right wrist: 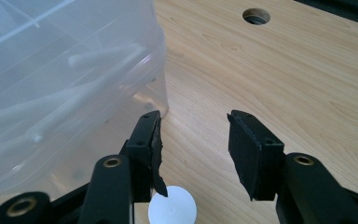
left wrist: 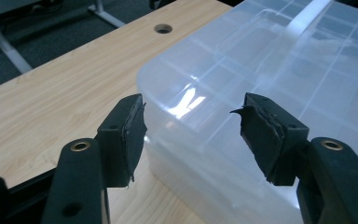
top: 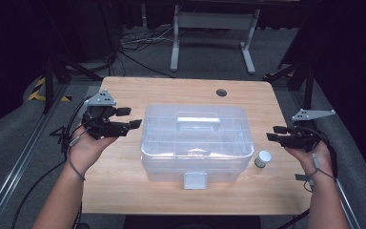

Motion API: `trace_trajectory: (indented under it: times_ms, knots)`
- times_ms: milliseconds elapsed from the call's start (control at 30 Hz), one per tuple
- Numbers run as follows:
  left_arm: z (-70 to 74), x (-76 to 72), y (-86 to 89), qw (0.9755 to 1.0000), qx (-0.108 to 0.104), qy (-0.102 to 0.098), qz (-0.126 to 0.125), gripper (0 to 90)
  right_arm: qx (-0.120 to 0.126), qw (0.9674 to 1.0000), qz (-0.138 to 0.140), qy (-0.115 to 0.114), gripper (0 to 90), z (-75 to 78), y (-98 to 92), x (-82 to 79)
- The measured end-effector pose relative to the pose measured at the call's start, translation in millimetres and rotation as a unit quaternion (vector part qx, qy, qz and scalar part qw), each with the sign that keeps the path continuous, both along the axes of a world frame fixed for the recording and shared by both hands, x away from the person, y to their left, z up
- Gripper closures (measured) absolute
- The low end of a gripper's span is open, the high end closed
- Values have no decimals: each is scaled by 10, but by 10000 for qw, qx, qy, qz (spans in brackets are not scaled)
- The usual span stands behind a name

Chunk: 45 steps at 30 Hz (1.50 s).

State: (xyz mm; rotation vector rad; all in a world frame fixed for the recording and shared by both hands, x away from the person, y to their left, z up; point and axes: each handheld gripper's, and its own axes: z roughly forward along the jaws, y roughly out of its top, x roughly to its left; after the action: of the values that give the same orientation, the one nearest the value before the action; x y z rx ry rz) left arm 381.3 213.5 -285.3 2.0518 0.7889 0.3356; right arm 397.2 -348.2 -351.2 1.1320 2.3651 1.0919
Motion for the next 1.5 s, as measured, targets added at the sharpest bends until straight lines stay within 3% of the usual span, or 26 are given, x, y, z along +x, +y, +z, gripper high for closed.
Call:
trace_trajectory:
  times_ms: [267, 767, 867, 967, 1100, 1333, 1500]
  knots:
    - [131, 20, -282, 9993, 32, -155, -339, 388, -21, 10000, -18, 36, 538, -21, -19, -28]
    - [178, 175, -733, 9969, 93, -119, -773, 368, 10, 9999, -141, 53, 519, -33, -99, -126]
    - [175, 198, -793, 9960, 9, 30, -892, 326, -18, 9999, -130, 69, 519, -50, -91, -113]
    - [173, 207, -850, 9957, -62, 18, -920, 307, -38, 9999, -121, 87, 519, -59, -75, -110]
    - [156, 227, -905, 9928, -219, 89, -1173, 303, -40, 9999, -113, 75, 518, -57, -70, -108]
    - [111, 262, -999, 9949, -30, 182, -992, 331, -52, 9999, -96, 97, 519, -64, -50, -106]
    - [98, 261, -1092, 9961, 211, 69, -854, 410, -51, 9999, -89, 99, 519, -66, -49, -106]
